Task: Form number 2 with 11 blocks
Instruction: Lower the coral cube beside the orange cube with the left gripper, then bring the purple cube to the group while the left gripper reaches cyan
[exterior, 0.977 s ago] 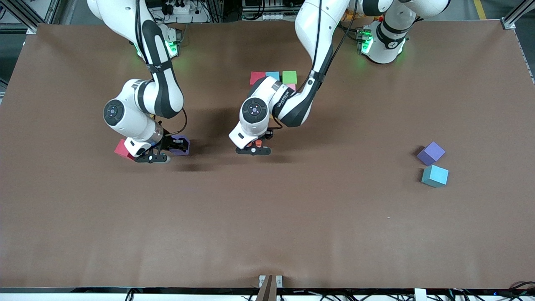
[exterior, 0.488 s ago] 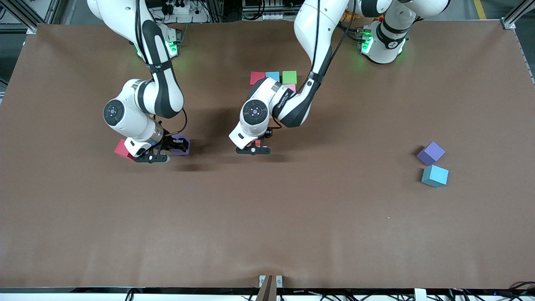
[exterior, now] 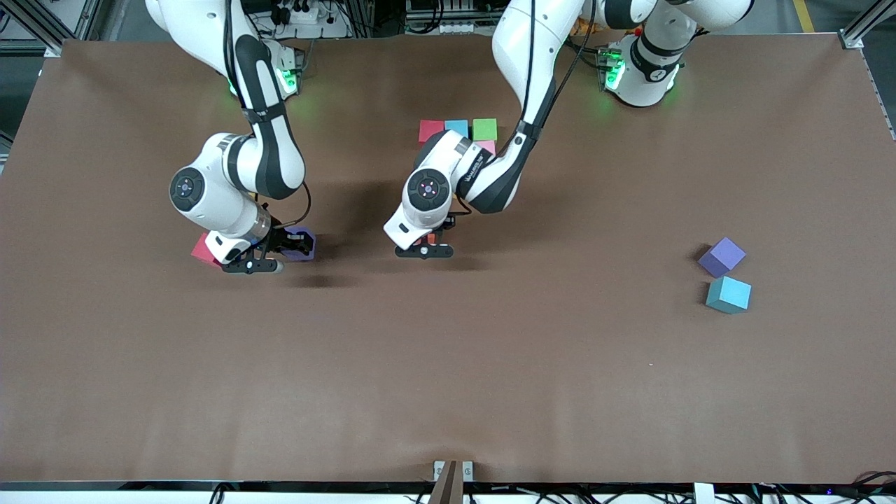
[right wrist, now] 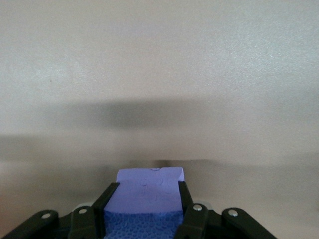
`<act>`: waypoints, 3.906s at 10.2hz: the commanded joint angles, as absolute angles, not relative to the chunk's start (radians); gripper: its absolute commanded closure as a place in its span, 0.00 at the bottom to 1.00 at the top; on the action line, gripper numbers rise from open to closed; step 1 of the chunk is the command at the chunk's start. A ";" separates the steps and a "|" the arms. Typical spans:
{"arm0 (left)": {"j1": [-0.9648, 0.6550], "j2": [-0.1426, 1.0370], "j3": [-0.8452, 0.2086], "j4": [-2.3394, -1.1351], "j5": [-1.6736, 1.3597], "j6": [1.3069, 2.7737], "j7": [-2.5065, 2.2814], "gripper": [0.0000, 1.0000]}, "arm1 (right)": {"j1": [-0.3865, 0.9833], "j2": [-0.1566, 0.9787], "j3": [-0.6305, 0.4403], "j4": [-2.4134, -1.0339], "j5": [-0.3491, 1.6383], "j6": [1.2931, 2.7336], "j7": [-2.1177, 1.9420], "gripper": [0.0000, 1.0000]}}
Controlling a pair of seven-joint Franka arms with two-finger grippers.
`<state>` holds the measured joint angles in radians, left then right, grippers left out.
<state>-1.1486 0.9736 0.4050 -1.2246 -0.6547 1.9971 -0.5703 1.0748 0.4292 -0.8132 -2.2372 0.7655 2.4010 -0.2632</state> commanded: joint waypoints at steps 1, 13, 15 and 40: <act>-1.175 1.003 0.440 -1.196 -0.683 1.973 -0.589 0.85 | 1.065 0.428 -0.811 -2.238 0.779 2.391 -0.285 0.86; -1.184 1.002 0.497 -1.190 -0.687 1.925 -0.589 0.00 | 1.066 0.428 -0.811 -2.237 0.779 2.391 -0.299 0.86; -1.203 0.971 0.550 -1.190 -0.689 1.892 -0.601 0.00 | 1.072 0.426 -0.813 -2.221 0.776 2.391 -0.316 0.86; 0.319 0.344 -0.373 -1.898 0.285 2.068 -0.104 0.00 | 1.190 0.822 -0.436 -1.491 0.581 2.238 -0.928 1.00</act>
